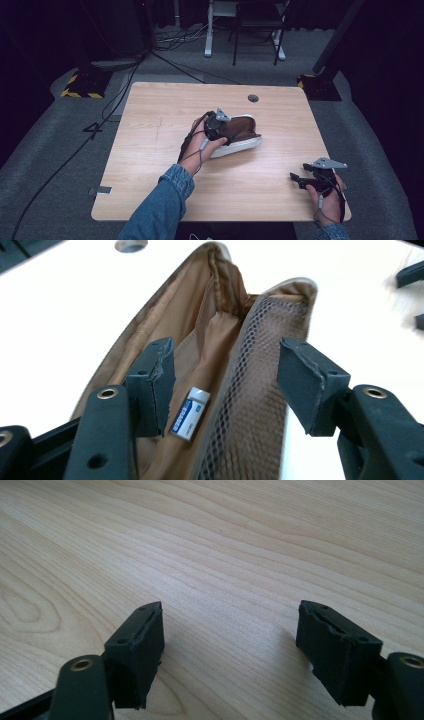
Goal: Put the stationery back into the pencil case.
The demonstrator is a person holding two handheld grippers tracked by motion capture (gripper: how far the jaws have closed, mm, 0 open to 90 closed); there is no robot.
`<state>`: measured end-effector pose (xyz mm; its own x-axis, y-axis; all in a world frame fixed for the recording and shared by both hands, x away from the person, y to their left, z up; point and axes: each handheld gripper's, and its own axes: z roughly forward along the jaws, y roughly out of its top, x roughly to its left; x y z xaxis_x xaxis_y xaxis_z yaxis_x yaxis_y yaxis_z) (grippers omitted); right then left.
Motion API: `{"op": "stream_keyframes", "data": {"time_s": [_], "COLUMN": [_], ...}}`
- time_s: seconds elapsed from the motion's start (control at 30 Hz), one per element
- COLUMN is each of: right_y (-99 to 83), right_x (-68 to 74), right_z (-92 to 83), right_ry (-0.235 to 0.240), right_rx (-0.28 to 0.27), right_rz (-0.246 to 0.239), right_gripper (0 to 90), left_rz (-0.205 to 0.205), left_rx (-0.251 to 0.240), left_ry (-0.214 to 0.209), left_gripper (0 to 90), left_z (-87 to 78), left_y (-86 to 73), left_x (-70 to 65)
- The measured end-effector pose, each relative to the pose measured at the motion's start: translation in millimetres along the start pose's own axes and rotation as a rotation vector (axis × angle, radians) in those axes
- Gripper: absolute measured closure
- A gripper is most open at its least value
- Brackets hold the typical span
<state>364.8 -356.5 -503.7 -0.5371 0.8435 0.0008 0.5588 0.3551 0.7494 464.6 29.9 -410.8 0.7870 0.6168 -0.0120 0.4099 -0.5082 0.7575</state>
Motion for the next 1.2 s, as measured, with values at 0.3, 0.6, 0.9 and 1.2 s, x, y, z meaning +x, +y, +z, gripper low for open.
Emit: {"op": "stream_keyframes", "data": {"time_s": [0.3, 0.6, 0.9, 1.2], "right_y": [0.0, 0.8, 0.9, 1.0], "right_x": [-0.1, 0.2, 0.3, 0.3], "right_z": [0.0, 0.8, 1.1, 1.0], "right_ry": [0.001, 0.002, 0.003, 0.003], "right_rx": [0.0, 0.0, 0.0, 0.0], "right_rz": [0.001, 0.001, 0.0, 0.001], "right_gripper": [28.1, 28.0, 28.0, 28.0], "left_rz": [-0.018, -0.034, -0.047, -0.061], "left_rx": [-0.058, -0.087, -0.108, -0.109], "left_ry": [0.023, 0.056, 0.097, 0.144], "left_gripper": [38.5, 37.5, 36.4, 33.3], "left_z": [-44.1, -83.4, -117.4, -143.6], "left_y": [-8.3, -21.6, -41.7, -68.6], "left_x": [-6.4, -12.7, -14.5, -7.2]}}
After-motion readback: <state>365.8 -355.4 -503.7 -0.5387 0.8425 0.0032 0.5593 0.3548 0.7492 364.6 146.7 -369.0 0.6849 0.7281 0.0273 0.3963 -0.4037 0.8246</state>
